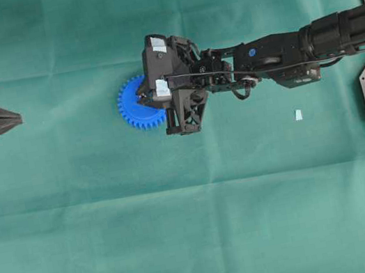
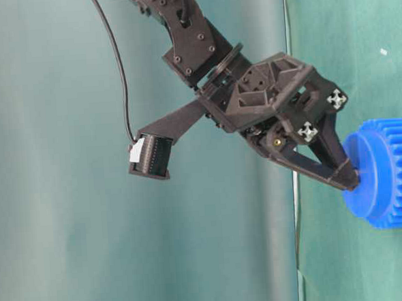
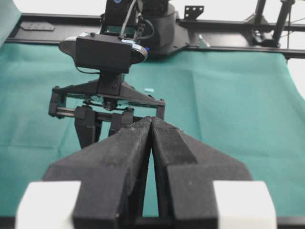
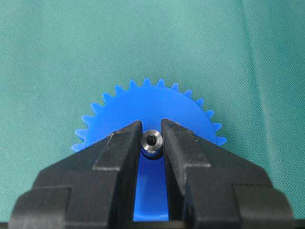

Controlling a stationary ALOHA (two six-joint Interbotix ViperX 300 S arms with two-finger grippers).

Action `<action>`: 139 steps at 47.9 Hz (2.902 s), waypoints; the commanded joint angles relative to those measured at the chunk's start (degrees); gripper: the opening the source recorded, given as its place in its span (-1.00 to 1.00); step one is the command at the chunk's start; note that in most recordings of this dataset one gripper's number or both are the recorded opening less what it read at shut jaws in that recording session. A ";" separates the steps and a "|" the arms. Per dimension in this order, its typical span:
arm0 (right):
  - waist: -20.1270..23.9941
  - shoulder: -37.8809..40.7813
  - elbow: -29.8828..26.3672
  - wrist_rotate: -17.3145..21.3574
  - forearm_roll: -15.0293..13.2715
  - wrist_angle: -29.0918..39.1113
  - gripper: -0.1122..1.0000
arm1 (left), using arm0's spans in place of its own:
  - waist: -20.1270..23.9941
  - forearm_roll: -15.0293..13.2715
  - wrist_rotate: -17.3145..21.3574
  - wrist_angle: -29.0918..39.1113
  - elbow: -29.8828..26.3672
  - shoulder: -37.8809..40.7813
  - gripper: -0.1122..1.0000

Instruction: Insert the shaft into the center hole of the gear.

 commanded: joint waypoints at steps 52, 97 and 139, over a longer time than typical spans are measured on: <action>0.26 -12.74 -0.35 0.70 0.18 4.39 0.82 | -0.09 0.18 -0.09 -0.26 -1.49 0.35 -0.80; 0.26 -48.96 22.15 0.97 0.00 6.15 0.82 | -0.09 0.18 -0.09 -0.35 -1.49 0.00 -0.80; 0.26 -58.01 30.41 1.05 0.44 5.98 0.82 | -0.09 0.18 -0.09 1.05 -1.41 0.35 -0.80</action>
